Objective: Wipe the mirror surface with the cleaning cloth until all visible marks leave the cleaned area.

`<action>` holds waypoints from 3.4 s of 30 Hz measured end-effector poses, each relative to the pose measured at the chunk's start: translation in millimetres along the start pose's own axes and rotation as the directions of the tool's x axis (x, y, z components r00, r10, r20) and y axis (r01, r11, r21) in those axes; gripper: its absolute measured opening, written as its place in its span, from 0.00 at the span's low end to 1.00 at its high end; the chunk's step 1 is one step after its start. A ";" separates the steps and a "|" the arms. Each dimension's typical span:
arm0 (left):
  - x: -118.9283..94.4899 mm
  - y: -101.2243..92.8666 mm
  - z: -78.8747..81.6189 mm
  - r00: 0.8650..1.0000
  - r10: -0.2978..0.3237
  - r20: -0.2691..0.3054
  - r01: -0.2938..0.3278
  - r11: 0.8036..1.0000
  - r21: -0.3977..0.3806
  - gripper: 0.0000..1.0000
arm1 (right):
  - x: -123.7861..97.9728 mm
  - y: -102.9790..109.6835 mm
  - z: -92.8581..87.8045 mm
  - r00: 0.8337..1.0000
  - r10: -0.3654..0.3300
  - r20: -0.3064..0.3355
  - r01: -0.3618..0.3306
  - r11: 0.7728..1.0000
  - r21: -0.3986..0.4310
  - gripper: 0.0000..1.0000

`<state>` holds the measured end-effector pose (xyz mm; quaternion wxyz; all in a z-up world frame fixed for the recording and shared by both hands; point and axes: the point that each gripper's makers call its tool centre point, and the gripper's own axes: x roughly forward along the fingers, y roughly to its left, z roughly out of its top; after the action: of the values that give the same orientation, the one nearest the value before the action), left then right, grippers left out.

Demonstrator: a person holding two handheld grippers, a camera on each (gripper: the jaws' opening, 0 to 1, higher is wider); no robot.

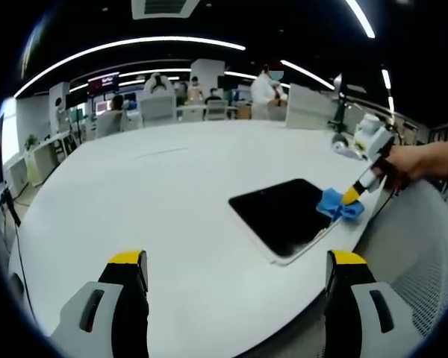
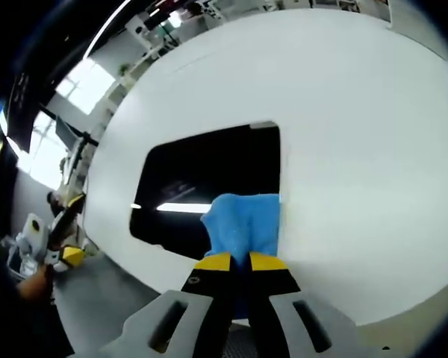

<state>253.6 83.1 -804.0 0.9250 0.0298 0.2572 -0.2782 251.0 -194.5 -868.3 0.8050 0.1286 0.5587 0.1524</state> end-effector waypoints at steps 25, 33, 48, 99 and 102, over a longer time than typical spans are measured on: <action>-0.2 3.9 -1.4 1.000 0.017 -0.005 -0.017 1.000 -0.008 0.99 | 19.4 -8.7 49.1 0.999 -0.042 0.028 0.043 0.998 -0.038 0.01; 0.0 3.4 -2.1 1.000 0.013 -0.008 -0.013 1.000 -0.010 0.99 | 30.4 -14.3 78.9 0.997 -0.056 0.053 0.059 0.997 -0.044 0.01; 0.6 3.3 0.3 1.000 0.015 0.005 -0.015 1.000 0.000 0.99 | 43.6 -17.9 119.8 0.995 -0.081 0.062 0.085 0.995 -0.059 0.01; -0.2 8.2 -4.2 0.999 0.031 -0.014 -0.031 0.999 0.004 0.99 | -2.7 -87.7 116.9 0.979 -0.142 0.149 0.152 0.987 -0.053 0.02; -1.4 10.6 -3.7 0.999 0.031 -0.003 -0.031 1.000 -0.002 0.99 | 3.5 -97.0 110.6 0.975 -0.178 0.134 0.189 0.979 -0.070 0.03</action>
<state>256.4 93.5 -807.4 0.9289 0.0332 0.2584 -0.2633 365.8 -286.4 -870.0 0.8543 0.0524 0.5090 0.0917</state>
